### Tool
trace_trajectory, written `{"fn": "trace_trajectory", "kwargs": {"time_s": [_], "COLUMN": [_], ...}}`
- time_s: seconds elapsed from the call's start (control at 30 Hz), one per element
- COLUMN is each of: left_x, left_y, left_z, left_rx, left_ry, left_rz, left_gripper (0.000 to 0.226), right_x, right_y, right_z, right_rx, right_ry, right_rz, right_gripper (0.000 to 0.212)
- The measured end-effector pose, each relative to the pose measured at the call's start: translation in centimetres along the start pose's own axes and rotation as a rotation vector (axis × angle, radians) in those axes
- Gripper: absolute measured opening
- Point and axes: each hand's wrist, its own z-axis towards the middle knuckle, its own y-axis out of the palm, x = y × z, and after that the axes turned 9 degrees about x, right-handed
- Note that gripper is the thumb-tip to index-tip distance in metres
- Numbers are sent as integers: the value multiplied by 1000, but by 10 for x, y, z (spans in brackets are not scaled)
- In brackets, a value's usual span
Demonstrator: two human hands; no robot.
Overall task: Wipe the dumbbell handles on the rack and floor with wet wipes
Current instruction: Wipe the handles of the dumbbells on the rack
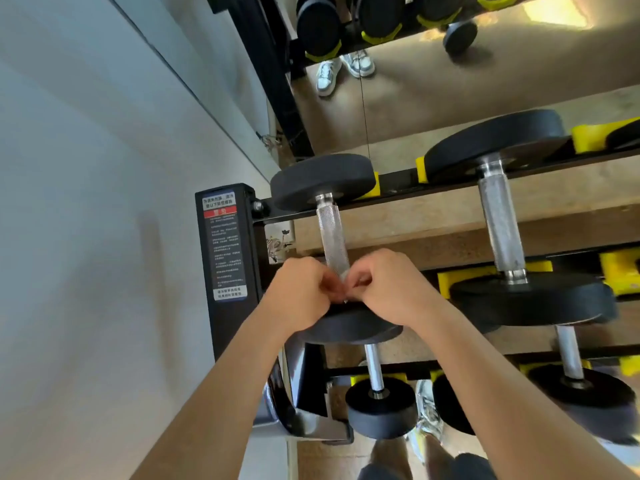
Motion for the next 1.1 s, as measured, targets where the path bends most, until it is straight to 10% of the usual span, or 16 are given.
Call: {"fn": "trace_trajectory", "kwargs": {"time_s": [0.17, 0.33, 0.5, 0.7, 0.9, 1.1], "left_x": [8, 10, 24, 31, -4, -18], "left_y": [2, 5, -1, 6, -9, -48], "left_z": [0, -8, -21, -31, -25, 34], "left_rx": [363, 124, 303, 475, 617, 718], "left_ry": [-237, -229, -185, -190, -168, 87], "left_rz": [-248, -151, -658, -790, -488, -220], "left_gripper": [7, 6, 21, 45, 44, 31], "right_x": [5, 8, 9, -15, -38, -15], "right_y": [1, 7, -3, 11, 29, 15], "right_z": [0, 6, -4, 18, 46, 53], "right_rx": [193, 69, 117, 360, 667, 708], "right_ry": [6, -72, 38, -17, -153, 337], "right_rz": [270, 158, 707, 568, 150, 429], "right_gripper": [11, 10, 12, 28, 15, 22]}}
